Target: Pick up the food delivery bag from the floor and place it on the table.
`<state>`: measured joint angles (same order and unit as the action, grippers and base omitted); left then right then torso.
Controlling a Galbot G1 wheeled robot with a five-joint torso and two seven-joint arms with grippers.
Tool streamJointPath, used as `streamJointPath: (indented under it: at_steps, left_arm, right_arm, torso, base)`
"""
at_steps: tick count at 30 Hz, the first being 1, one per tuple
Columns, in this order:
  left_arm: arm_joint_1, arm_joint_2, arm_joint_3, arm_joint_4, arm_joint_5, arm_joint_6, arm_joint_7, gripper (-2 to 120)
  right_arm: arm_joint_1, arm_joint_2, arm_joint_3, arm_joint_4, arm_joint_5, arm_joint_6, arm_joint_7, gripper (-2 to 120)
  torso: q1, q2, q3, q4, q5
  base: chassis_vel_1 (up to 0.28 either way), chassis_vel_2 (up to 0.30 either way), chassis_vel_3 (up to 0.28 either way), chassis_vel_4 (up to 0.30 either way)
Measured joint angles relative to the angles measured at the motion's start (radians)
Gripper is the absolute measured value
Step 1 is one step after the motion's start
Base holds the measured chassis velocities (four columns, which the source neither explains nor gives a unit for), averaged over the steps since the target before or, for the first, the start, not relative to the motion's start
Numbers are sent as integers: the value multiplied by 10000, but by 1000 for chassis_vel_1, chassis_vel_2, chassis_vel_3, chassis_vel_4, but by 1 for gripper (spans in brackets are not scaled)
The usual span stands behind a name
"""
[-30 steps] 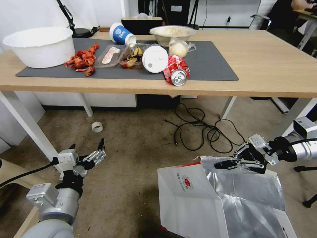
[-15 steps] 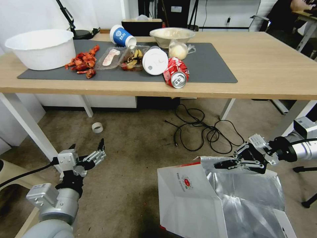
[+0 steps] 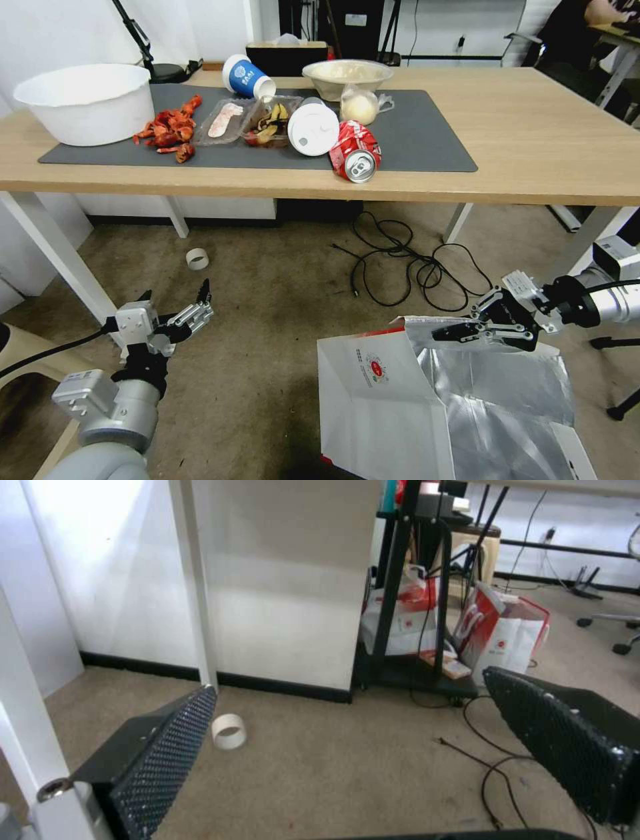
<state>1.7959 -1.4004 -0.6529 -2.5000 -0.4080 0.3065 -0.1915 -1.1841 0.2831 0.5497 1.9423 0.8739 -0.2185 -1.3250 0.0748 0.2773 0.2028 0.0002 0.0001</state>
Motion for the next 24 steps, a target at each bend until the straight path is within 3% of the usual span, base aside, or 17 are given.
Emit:
streamJointPath:
  at_steps: [24]
  left_arm:
    - [4, 52, -14, 0, -4, -9, -7, 100]
  right_arm:
    - [-163, 17, 146, 36, -42, -3, -12, 0]
  torso:
    - [127, 421, 297, 0, -1]
  base:
    - [0, 0, 0, 0]
